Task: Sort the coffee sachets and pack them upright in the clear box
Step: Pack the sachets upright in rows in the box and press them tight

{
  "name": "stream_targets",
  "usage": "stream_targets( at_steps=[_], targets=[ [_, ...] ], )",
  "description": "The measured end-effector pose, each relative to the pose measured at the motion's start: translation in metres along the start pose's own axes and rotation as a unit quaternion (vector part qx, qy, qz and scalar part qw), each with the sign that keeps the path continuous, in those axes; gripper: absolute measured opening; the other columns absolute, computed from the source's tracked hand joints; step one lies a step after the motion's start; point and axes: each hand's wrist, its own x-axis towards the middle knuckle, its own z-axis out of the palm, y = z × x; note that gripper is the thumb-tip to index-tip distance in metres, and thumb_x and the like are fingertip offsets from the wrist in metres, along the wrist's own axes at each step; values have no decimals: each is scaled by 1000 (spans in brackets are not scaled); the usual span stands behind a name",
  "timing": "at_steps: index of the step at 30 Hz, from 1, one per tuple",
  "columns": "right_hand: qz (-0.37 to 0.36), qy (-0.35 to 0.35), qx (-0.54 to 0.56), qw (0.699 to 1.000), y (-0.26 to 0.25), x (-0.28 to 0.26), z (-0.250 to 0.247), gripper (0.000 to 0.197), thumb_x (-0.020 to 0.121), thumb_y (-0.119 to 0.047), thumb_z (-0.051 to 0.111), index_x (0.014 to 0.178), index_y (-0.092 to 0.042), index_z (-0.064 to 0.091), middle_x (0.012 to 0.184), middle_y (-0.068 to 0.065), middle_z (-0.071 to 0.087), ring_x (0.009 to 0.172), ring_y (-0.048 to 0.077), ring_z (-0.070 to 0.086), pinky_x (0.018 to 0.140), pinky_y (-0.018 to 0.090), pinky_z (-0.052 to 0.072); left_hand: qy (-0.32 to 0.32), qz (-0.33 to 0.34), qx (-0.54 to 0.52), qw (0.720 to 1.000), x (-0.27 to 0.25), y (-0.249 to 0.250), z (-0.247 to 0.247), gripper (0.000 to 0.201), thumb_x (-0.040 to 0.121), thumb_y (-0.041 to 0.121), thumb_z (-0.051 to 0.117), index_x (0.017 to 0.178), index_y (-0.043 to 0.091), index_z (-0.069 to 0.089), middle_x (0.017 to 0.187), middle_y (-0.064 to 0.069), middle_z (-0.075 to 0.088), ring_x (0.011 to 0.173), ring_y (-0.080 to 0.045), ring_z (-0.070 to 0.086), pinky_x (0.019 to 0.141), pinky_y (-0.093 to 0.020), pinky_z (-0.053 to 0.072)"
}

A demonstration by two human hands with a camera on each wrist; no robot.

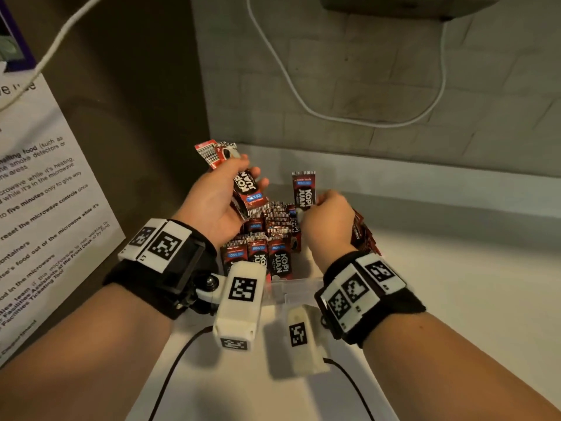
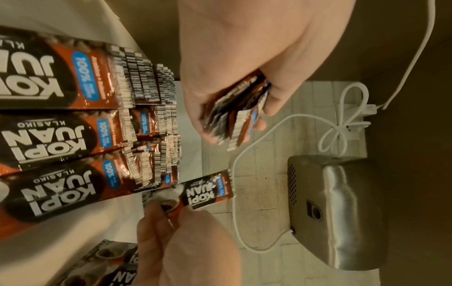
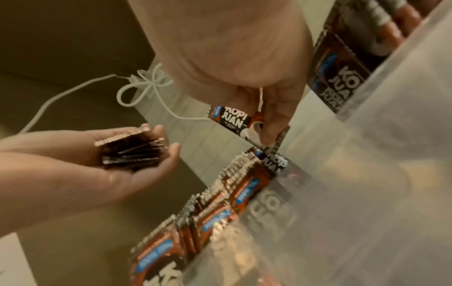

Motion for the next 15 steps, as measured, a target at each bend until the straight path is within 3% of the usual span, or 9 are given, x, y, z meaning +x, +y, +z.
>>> stream_targets(
  at_steps=[6, 10, 11, 13, 15],
  targets=[
    [92, -48, -60, 993, 12, 8, 6, 26, 88, -8, 62, 112, 1, 58, 116, 18, 62, 107, 32, 60, 82, 36, 50, 0, -3, 4, 1000, -1, 0, -10, 8, 94, 20, 58, 88, 24, 61, 71, 5, 65, 64, -11, 65, 75, -36, 52],
    [123, -83, -59, 987, 24, 11, 13, 23, 89, -5, 55, 110, 3, 60, 113, 18, 63, 105, 33, 61, 84, 32, 51, -7, -14, 1, 1000, -2, 0, -14, 5, 92, 26, 63, 88, 29, 62, 75, 8, 67, 75, -11, 67, 72, -60, 54],
    [130, -92, -27, 987, 27, 11, 15, 25, 88, -6, 54, 111, 3, 60, 113, 19, 63, 104, 34, 62, 87, 36, 53, -9, -17, -9, 1000, -2, 1, -15, 3, 91, 27, 64, 89, 29, 62, 76, 7, 68, 77, -12, 67, 69, -61, 54],
    [140, -102, 24, 985, 32, 8, 19, 30, 87, -6, 52, 114, 4, 60, 114, 22, 63, 103, 36, 62, 88, 45, 54, -19, -24, -30, 999, -3, 1, -16, 5, 90, 30, 65, 88, 26, 63, 78, 5, 69, 77, -13, 67, 63, -54, 56],
    [139, -110, 33, 984, 33, 7, 21, 30, 88, -7, 52, 114, 3, 60, 114, 22, 63, 104, 36, 62, 88, 46, 54, -33, -27, -50, 998, -3, 2, -15, 13, 91, 31, 63, 81, 23, 64, 78, 4, 69, 75, -14, 66, 59, -39, 56]
  ],
)
